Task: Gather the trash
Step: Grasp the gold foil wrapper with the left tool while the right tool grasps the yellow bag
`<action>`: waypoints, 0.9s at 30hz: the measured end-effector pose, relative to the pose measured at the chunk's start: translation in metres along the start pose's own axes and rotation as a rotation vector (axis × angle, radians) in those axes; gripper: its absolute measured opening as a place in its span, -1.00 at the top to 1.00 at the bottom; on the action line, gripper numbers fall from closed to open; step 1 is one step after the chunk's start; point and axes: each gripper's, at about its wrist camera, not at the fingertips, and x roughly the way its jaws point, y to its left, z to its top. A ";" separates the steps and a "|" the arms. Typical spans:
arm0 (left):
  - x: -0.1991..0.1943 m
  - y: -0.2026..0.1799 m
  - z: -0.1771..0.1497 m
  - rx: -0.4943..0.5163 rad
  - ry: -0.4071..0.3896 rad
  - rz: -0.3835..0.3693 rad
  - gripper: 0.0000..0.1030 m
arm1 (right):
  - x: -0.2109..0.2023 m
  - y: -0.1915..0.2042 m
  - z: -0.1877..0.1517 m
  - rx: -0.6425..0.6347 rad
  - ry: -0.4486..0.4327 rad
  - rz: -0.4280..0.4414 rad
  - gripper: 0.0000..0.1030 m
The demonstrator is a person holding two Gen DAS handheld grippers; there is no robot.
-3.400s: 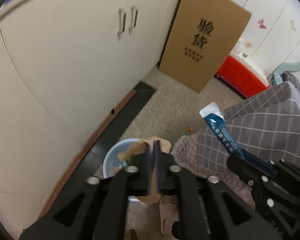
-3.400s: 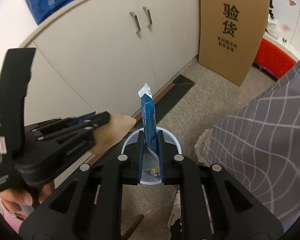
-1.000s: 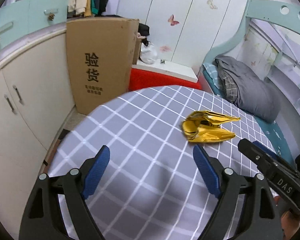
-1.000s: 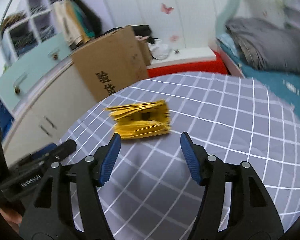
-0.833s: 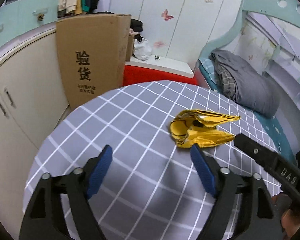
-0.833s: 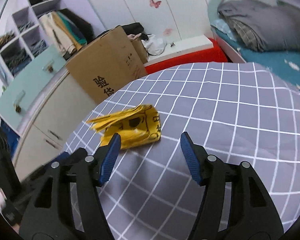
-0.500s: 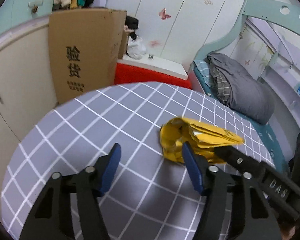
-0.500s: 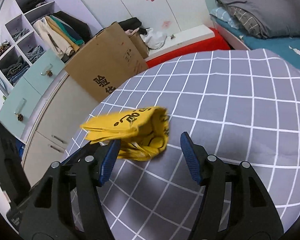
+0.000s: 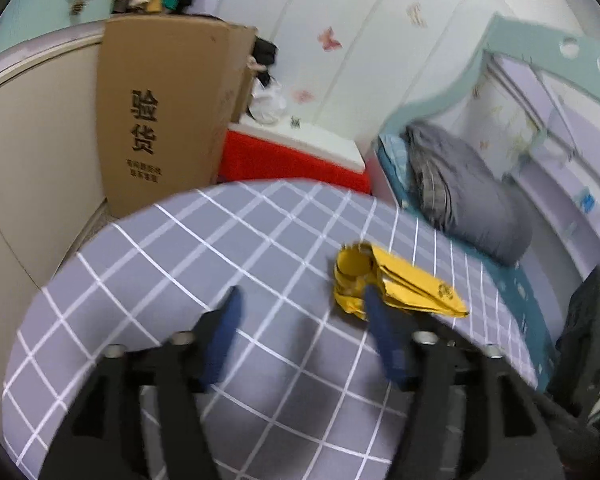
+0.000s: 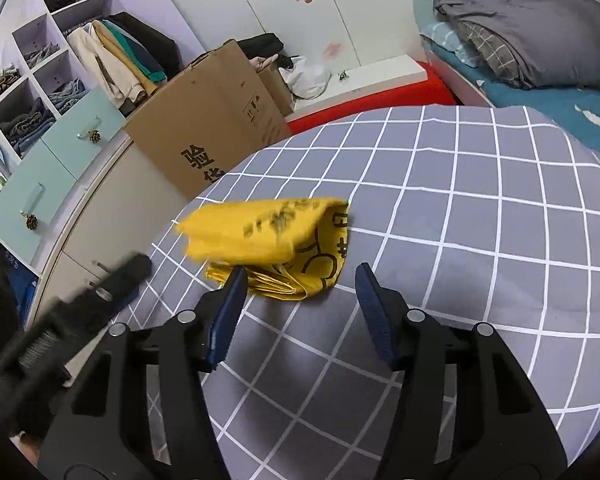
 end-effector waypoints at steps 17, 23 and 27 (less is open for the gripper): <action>0.036 -0.029 0.025 -0.065 -0.027 -0.041 -0.36 | -0.019 -0.053 0.033 0.288 -0.155 0.131 -0.26; 0.046 -0.035 0.030 -0.094 -0.029 -0.044 -0.36 | -0.007 -0.052 0.044 0.306 -0.119 0.147 -0.25; 0.052 -0.042 0.032 -0.068 -0.024 -0.041 -0.36 | 0.004 -0.047 0.043 0.303 -0.064 0.182 0.01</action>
